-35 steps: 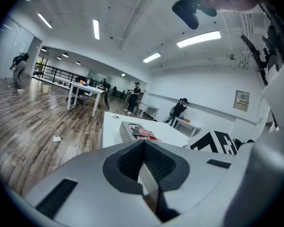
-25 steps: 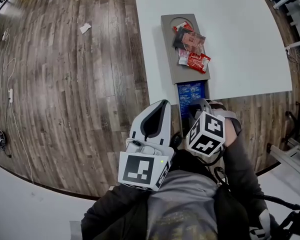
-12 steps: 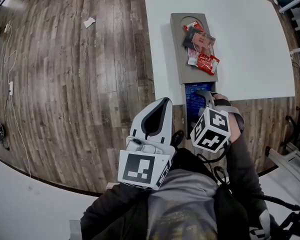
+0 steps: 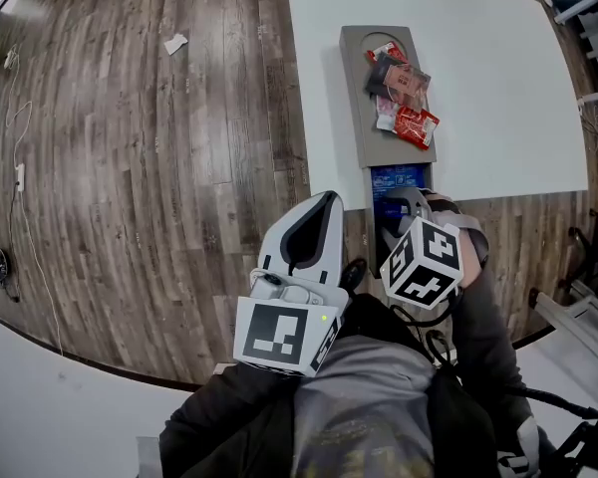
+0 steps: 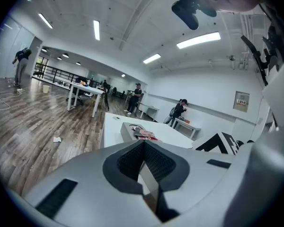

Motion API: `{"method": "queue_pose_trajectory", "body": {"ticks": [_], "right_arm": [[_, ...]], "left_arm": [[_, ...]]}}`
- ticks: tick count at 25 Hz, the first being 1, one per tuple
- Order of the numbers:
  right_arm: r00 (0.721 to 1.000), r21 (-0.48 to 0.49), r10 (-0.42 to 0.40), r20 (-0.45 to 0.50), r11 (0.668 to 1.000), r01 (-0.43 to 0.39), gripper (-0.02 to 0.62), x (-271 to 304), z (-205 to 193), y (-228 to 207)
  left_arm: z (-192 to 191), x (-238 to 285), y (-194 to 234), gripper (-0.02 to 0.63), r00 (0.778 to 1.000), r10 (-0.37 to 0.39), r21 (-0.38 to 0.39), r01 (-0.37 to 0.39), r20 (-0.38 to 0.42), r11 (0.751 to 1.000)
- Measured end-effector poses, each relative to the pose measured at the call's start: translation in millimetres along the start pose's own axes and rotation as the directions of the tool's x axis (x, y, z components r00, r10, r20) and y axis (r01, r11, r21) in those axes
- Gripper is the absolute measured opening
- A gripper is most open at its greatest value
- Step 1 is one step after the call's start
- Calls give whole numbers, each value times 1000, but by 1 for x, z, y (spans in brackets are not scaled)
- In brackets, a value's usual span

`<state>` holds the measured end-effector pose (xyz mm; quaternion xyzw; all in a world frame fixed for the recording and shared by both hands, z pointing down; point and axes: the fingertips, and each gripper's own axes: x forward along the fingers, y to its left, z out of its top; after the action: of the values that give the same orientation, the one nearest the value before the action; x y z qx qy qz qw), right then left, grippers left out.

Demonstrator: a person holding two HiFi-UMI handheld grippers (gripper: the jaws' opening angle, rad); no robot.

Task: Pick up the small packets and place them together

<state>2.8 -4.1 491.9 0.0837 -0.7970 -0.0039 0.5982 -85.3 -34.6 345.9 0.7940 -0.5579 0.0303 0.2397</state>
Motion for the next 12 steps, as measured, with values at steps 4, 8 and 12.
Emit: {"method": "queue_pose_trajectory", "body": {"ticks": [4, 8, 12], "right_arm": [[997, 17, -71, 28, 997, 71, 3, -9, 6, -6], [989, 33, -132, 66, 991, 130, 3, -26, 12, -11], [972, 40, -212, 105, 977, 209, 3, -49, 18, -18]], "left_arm": [[1, -2, -4, 1, 1000, -5, 7, 5, 5, 1000], [2, -6, -11, 2, 1000, -13, 13, 13, 13, 1000], [3, -8, -19, 2, 999, -26, 23, 25, 23, 999]]}}
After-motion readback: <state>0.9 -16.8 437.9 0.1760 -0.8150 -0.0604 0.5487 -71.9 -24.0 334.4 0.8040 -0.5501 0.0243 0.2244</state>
